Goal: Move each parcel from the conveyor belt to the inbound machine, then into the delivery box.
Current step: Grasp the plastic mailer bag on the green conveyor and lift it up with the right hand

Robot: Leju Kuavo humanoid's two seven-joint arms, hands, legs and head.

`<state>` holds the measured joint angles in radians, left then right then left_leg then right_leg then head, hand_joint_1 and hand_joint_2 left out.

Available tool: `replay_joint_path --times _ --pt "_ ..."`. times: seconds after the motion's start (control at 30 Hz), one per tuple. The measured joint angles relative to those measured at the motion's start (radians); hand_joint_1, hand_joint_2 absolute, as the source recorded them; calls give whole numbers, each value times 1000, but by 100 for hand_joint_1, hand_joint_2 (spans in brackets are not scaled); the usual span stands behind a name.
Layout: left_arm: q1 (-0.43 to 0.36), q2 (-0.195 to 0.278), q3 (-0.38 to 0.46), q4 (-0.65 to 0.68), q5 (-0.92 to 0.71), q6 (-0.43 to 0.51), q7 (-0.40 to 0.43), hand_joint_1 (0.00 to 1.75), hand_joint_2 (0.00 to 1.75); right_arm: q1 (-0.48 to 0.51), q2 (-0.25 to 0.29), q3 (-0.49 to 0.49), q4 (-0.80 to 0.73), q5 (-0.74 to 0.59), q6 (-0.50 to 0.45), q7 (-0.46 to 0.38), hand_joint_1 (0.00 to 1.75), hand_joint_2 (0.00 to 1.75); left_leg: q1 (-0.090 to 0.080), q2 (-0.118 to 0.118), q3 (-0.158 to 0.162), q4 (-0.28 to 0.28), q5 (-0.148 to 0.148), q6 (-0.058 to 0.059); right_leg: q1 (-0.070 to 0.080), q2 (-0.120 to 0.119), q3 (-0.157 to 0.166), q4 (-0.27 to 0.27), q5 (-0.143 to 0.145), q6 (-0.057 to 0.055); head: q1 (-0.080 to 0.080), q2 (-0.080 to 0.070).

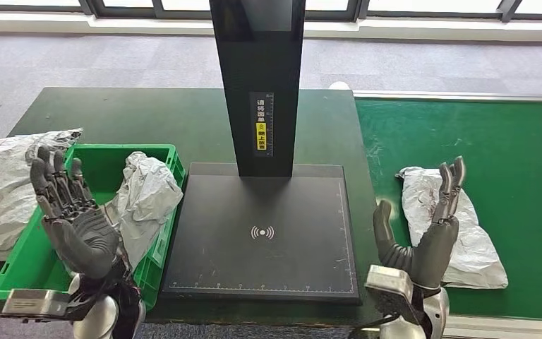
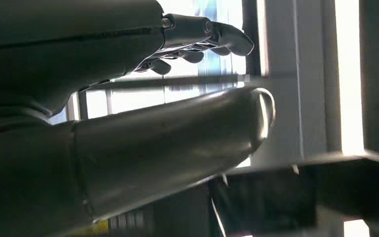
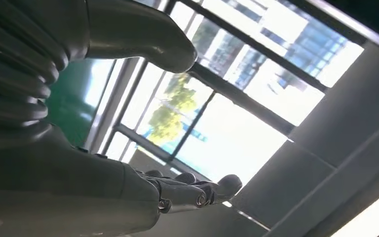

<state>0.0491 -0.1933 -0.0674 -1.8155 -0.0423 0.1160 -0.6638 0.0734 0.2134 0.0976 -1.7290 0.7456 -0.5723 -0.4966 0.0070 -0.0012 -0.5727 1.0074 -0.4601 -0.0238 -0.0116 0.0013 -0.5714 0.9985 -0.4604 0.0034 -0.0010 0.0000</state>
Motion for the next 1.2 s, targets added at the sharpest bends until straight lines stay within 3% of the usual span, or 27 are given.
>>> replay_joint_path --times 0.07,0.13,0.27,0.43,0.63,0.8,0.97,1.2 --pt "-6 -7 -22 26 36 -152 10 0 0 -24 -2 -69 53 114 35 116 0 87 0 0 0 0 0 1 0 -1 0 0 0 0 0 0" --pt "-15 -17 -36 66 33 -232 9 0 0 -48 -15 -150 116 189 69 189 0 175 0 -1 0 0 1 1 0 -2 1 0 0 0 0 0" --pt "-18 -27 -48 122 -5 -253 -3 0 0 -62 -52 -303 222 273 97 223 0 175 -1 -2 -1 0 1 2 -1 -2 1 0 1 1 0 0" --pt "-18 -33 -57 152 -15 -255 -5 0 0 -64 -65 -393 279 297 101 217 0 175 -1 -2 -1 0 1 2 0 -2 -1 0 1 1 0 0" --pt "-18 -37 -58 172 -23 -254 -6 0 0 -71 -69 -435 315 317 116 230 0 175 0 -1 -1 0 1 2 0 -1 -1 0 0 1 0 0" --pt "-18 -37 -62 186 -109 -208 -12 0 0 -97 -118 -485 460 468 255 422 0 175 -1 -2 -2 0 1 2 -1 -3 0 0 0 1 0 0" --pt "-19 -36 -67 198 -148 -156 -13 0 0 -164 -182 -533 710 507 240 420 0 175 -2 0 -2 0 1 3 -3 0 -1 -1 2 3 0 0" --pt "-16 -36 -74 209 -173 -132 -13 0 0 -218 -202 -538 879 532 250 444 0 175 -1 0 -2 0 1 3 -1 0 -2 0 2 3 0 0"
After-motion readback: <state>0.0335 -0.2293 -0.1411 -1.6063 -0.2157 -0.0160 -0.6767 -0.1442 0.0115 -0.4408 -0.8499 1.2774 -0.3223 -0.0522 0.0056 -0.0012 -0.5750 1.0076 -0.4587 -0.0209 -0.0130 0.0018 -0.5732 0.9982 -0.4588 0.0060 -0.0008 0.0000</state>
